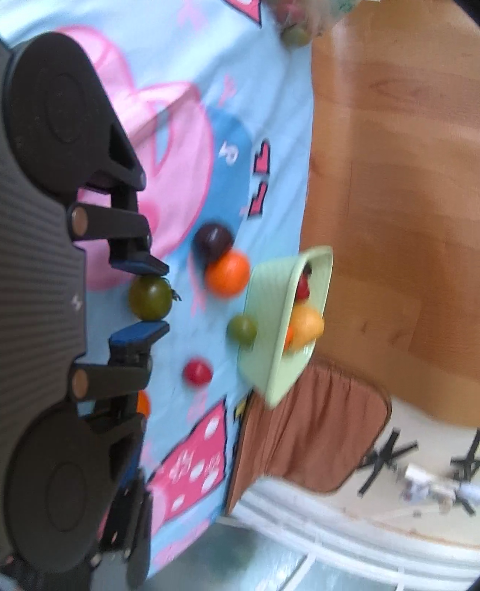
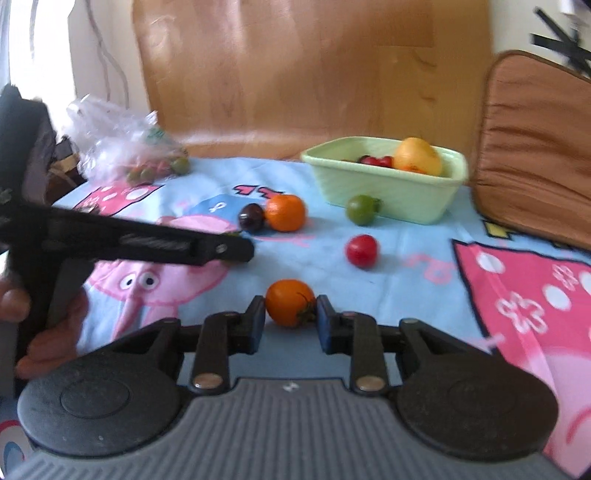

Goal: Organize fruits
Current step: 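Grasp a green tomato with the left gripper while the right grasps an orange tomato, then lift both held tomatoes and carry them toward the green bowl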

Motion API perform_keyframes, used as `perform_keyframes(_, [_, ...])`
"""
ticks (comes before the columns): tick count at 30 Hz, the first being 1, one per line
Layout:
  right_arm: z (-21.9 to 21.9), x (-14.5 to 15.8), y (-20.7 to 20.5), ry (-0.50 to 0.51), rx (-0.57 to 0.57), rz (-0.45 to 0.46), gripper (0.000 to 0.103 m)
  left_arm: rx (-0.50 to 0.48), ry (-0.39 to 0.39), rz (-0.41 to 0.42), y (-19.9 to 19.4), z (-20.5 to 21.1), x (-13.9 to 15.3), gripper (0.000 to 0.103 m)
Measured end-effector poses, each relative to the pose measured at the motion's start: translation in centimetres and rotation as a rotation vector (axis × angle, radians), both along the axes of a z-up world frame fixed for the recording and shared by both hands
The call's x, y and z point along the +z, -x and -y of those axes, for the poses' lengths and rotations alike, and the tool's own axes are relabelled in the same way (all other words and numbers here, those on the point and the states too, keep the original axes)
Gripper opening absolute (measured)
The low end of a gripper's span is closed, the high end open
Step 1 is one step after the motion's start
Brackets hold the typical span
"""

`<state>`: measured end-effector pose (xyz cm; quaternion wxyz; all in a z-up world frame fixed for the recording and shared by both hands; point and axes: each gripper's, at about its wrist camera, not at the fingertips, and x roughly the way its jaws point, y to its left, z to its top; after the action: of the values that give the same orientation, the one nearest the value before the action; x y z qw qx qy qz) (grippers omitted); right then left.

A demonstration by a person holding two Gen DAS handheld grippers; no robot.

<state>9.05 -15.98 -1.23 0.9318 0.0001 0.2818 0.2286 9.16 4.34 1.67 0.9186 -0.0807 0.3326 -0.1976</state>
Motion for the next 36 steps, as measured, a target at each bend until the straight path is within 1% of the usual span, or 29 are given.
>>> perform_keyframes(3, [1.8, 0.1, 1.2, -0.027, -0.049, 0.005, 0.032, -0.055, 0.034, 0.021, 1.7, 0.9, 0.4, 0.027])
perform_keyframes(4, [2.3, 0.2, 1.5, -0.036, -0.058, 0.010, 0.032, -0.069, 0.036, 0.032, 2.1, 1.2, 0.5, 0.027])
perform_keyframes(6, [3.2, 0.1, 2.0, -0.049, -0.080, 0.018, 0.032, -0.084, 0.012, 0.050, 2.5, 2.0, 0.3, 0.027])
perform_keyframes(8, [3.5, -0.4, 1.7, -0.057, -0.090, -0.007, 0.032, -0.079, -0.035, 0.035, 2.3, 2.8, -0.5, 0.027])
perform_keyframes(9, [3.6, -0.6, 1.7, -0.070, -0.092, -0.009, 0.032, -0.076, -0.043, 0.034, 2.2, 2.9, -0.6, 0.028])
perform_keyframes(10, [3.6, -0.6, 1.7, -0.069, -0.089, -0.008, 0.033, -0.078, -0.047, 0.041, 2.2, 3.0, -0.6, 0.028])
perform_keyframes(11, [3.4, -0.6, 1.8, -0.060, -0.086, -0.004, 0.034, -0.077, -0.053, 0.030, 2.1, 3.0, -0.7, 0.028])
perform_keyframes(14, [2.7, -0.7, 2.0, -0.028, -0.074, 0.012, 0.035, -0.075, -0.049, 0.032, 2.1, 2.9, -0.7, 0.028])
perform_keyframes(18, [2.8, -0.7, 2.0, -0.027, -0.064, 0.014, 0.040, -0.076, -0.053, 0.034, 2.1, 3.0, -0.7, 0.028])
perform_keyframes(24, [2.9, -0.7, 2.0, -0.026, -0.062, 0.014, 0.042, -0.078, -0.057, 0.037, 2.2, 3.0, -0.7, 0.029])
perform_keyframes(29, [2.8, -0.7, 2.1, -0.026, -0.063, 0.014, 0.043, -0.084, -0.062, 0.043, 2.2, 3.2, -0.7, 0.032])
perform_keyframes(36, [2.8, -0.7, 2.2, -0.024, -0.070, 0.016, 0.045, -0.083, -0.058, 0.043, 2.2, 3.0, -0.7, 0.032])
